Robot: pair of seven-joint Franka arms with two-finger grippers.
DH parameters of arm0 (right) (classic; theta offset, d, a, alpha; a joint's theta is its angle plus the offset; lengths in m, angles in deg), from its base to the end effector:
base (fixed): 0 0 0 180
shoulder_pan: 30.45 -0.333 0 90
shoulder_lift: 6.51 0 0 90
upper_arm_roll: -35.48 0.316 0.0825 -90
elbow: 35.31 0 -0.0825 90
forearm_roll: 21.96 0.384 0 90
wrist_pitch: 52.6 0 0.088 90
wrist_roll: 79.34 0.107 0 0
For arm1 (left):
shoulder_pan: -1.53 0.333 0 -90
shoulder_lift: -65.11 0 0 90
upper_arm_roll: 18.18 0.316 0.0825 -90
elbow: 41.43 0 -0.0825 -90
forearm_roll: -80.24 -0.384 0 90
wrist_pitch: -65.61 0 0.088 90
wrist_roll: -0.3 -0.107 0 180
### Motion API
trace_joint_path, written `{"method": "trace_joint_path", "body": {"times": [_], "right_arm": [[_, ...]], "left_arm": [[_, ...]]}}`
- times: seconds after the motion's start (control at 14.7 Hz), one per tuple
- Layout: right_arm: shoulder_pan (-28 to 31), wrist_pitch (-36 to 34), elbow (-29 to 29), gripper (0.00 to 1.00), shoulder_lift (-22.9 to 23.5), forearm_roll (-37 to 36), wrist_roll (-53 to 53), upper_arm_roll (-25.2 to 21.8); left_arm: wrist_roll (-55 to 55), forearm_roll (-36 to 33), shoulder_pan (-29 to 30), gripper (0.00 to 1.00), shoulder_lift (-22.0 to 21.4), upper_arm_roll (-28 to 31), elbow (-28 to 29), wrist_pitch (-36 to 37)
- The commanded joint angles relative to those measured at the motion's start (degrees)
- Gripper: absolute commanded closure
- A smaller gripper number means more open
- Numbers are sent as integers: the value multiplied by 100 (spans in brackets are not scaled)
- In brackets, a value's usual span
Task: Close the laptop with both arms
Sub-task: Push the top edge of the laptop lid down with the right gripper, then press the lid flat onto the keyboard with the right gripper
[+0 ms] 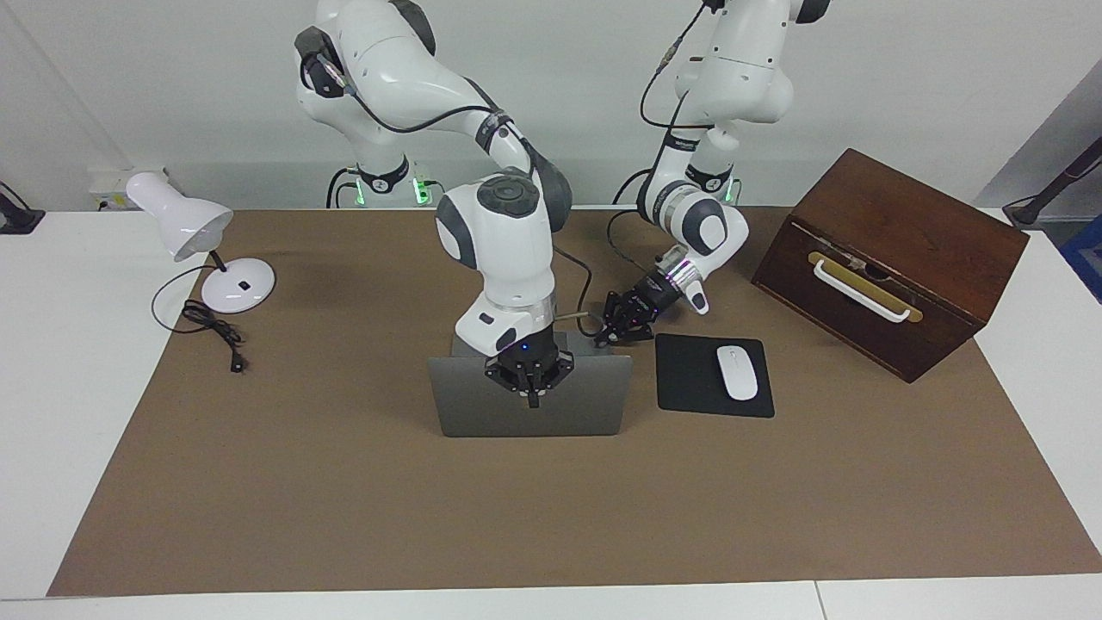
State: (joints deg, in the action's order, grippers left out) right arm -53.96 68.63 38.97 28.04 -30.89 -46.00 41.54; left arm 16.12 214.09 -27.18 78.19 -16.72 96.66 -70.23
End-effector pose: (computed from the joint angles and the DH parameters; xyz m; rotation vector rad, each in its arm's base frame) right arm 0.6615 0.3454 0.4169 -3.0778 0.0382 -0.3573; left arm 0.4257 -0.2280 0.2084 1.1224 1.6935 -0.6007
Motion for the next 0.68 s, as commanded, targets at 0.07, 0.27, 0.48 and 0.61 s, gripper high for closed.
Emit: {"method": "trace_joint_path", "body": {"times": [0.07, 0.27, 0.48, 0.61], "right_arm": [[-22, -239, 130, 100, -89, 31, 347, 9], [-48, -266, 183, 100, -107, 111, 410, 9], [-92, -424, 183, 100, -116, 155, 673, 79], [-92, -512, 183, 100, -124, 304, 700, 106]], "left_arm": [[-272, 89, 67, 100, 696, -84, -107, -83], [-263, 202, 110, 100, 704, -93, -107, -118], [-263, 317, 119, 100, 775, -93, -99, -180], [-263, 326, 119, 100, 784, -102, -99, -197]]}}
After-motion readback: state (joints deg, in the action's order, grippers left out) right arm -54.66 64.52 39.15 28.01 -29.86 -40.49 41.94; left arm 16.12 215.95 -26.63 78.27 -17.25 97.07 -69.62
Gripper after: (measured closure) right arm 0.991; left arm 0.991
